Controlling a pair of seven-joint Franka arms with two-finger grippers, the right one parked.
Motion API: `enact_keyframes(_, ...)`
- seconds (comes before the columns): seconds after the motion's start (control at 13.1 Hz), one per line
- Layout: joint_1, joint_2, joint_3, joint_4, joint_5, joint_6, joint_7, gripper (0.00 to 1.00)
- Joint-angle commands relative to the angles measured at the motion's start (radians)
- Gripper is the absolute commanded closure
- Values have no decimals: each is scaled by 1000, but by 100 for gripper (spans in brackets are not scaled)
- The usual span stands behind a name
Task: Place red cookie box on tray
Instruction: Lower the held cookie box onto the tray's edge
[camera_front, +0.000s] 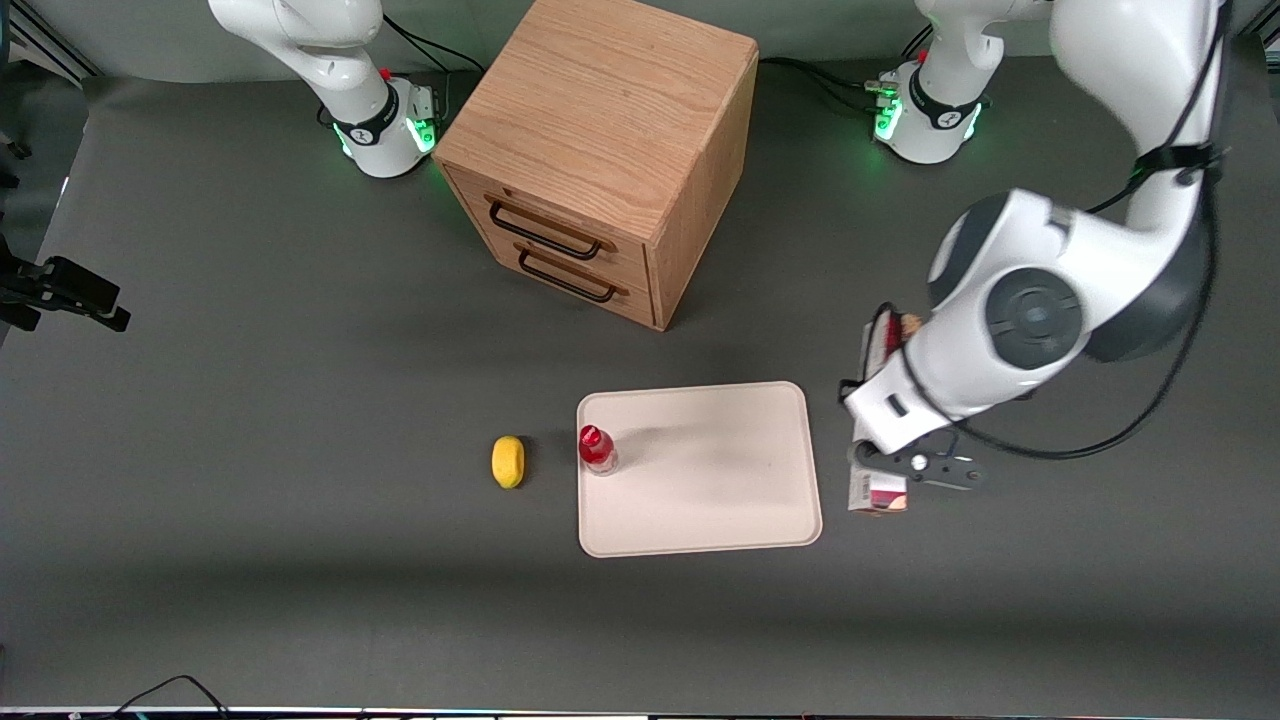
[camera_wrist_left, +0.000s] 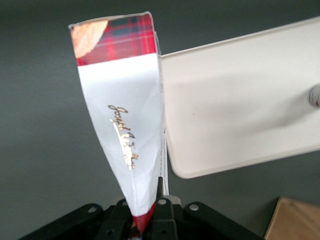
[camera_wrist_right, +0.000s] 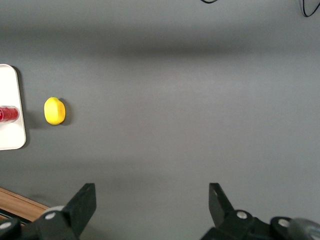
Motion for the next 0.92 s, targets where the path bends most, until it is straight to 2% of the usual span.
enact_keyframes(0.0, -19, 63, -59, -24, 105, 96, -224, 100)
enact_keyframes(0.23, -21, 123, -66, -80, 162, 241, -263, 100)
enact_keyframes(0.46, -21, 187, -64, -101, 266, 312, -303, 100)
enact_keyframes(0.84, -19, 284, -41, -102, 306, 423, -324, 100)
